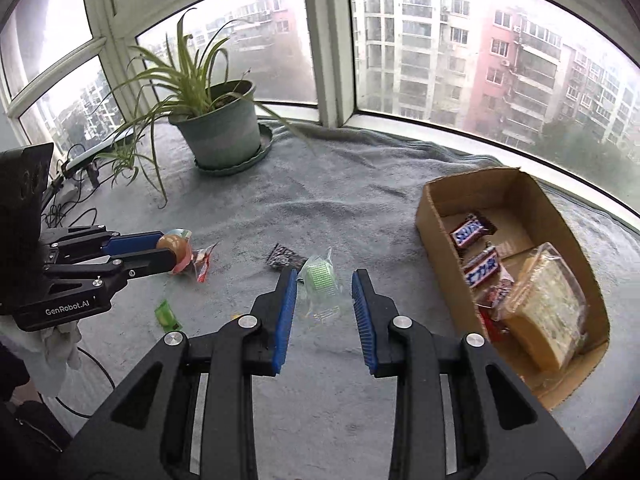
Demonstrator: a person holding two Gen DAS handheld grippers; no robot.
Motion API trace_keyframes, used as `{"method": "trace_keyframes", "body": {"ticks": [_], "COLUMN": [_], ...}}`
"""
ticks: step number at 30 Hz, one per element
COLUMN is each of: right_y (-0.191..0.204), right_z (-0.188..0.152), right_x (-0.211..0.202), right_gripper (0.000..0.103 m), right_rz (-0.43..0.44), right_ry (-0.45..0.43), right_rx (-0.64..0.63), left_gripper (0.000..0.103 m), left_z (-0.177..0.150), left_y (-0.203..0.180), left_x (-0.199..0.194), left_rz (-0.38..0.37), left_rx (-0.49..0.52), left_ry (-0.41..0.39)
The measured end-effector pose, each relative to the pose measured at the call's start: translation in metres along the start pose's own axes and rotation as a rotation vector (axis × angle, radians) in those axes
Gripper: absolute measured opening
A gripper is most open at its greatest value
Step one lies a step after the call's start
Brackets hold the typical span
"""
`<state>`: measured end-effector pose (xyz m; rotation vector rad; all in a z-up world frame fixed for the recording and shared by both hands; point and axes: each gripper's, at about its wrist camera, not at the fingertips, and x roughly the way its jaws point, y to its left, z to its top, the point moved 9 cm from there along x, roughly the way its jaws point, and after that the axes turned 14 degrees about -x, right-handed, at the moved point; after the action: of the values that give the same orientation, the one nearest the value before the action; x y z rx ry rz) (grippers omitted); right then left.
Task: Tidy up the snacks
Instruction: 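Carry the round candy and clear bag over the cardboard box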
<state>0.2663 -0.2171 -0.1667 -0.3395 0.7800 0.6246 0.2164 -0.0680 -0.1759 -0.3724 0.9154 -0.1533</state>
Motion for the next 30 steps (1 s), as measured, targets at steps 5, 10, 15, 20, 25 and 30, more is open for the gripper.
{"method": "trace_keyframes", "body": {"ticks": [5, 10, 15, 20, 25, 30], "right_y": [-0.039, -0.075, -0.108, -0.140, -0.164, -0.181], "right_z": [-0.010, -0.022, -0.029, -0.030, -0.027, -0.022], "right_x": [-0.024, -0.042, -0.050, -0.053, -0.053, -0.044], "right_gripper": [0.030, 0.030, 0.030, 0.030, 0.030, 0.030], "right_rz": [-0.073, -0.136, -0.184, -0.222, -0.249, -0.257], "right_ry": [-0.023, -0.030, -0.034, -0.040, -0.046, -0.041], "right_rx": [0.067, 0.120, 0.156, 0.182, 0.191, 0.191], "left_gripper": [0.025, 0.025, 0.025, 0.025, 0.025, 0.025], "left_z": [0.013, 0.025, 0.036, 0.043, 0.052, 0.064], "left_y": [-0.026, -0.053, -0.083, -0.113, -0.140, -0.163], "left_x": [0.009, 0.017, 0.026, 0.038, 0.053, 0.066], "left_rz": [-0.032, -0.064, -0.096, -0.124, -0.136, -0.138], "left_rx": [0.037, 0.071, 0.106, 0.143, 0.177, 0.217], "left_ry": [-0.005, -0.012, -0.018, -0.015, -0.009, -0.014]}}
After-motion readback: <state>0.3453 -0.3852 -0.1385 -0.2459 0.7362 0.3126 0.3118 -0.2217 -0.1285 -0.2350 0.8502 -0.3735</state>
